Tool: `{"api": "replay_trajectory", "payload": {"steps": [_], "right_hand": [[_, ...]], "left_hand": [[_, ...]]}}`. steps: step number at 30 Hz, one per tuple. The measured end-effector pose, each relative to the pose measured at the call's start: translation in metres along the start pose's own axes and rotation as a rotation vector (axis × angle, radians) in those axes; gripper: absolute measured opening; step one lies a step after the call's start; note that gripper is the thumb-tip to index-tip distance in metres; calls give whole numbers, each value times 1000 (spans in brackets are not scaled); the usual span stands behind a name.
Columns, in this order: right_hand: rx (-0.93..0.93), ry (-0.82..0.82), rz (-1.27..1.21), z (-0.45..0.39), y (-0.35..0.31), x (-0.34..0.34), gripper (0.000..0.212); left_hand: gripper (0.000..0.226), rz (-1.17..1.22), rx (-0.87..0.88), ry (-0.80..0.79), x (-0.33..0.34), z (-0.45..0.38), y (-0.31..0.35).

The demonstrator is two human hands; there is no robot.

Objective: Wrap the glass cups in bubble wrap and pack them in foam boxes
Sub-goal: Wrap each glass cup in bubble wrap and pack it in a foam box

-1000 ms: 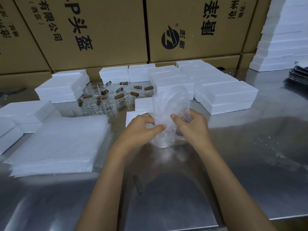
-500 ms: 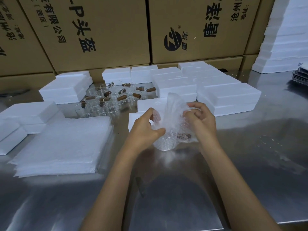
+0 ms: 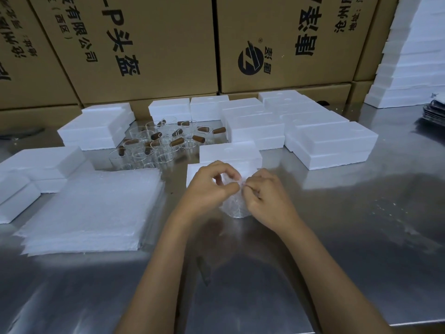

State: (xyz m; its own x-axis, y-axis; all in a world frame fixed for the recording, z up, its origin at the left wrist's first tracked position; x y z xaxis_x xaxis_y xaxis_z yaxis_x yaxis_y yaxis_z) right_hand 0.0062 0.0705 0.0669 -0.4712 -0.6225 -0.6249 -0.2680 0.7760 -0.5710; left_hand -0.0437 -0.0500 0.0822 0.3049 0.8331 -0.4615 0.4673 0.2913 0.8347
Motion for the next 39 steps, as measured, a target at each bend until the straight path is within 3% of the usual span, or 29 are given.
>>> {"api": "replay_trajectory", "payload": {"steps": [2,8,12,14,18,21,23,27,30,33,37,39], "right_hand": [[5,50,-51,-1,0,-4,32],[124,402,-383,5,9,-41,28],[52,177,-206,0,0,-20,31],[15,95,-80,1,-3,-11,30],[5,8,83,3,-2,2,34],[8,-28,113,3,-1,9,35],[35,-5,25,3,-1,5,34],[135,251,-352,3,12,-21,32],[89,180,-279,1,9,-19,33],[29,82,-135,2,0,-5,31],[179,316,-402,3,20,-27,29],[271,341,-456,2,36,-34,26]], "left_hand": [[23,-71,0,17,1,0,-4],[11,-374,-22,-18,10,2,-9],[28,-594,-30,-67,17,6,-7],[32,-546,-38,-36,13,6,-5],[19,-350,20,128,-6,4,4],[21,-453,30,121,-9,4,3],[25,-547,2,31,1,5,-2],[34,-625,-9,-49,10,6,-3],[31,-614,-8,-86,15,7,-4],[32,-581,5,-40,14,9,1],[21,-425,76,157,-6,7,11],[28,-379,89,89,-1,4,4]]}}
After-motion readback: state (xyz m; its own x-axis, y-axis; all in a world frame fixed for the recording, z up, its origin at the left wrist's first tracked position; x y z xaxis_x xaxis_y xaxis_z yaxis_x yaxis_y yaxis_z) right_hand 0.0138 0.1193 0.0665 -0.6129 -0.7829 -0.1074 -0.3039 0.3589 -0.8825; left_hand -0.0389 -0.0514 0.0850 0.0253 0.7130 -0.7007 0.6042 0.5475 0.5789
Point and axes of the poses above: each hand's wrist, its own z-axis away from the middle knuckle, its own x-axis out of the palm, y = z × x, the point moved 9 cm from there along -z, towards the middle knuckle, and after that the axes turned 1 degree about -z, right-handed, at the moved point
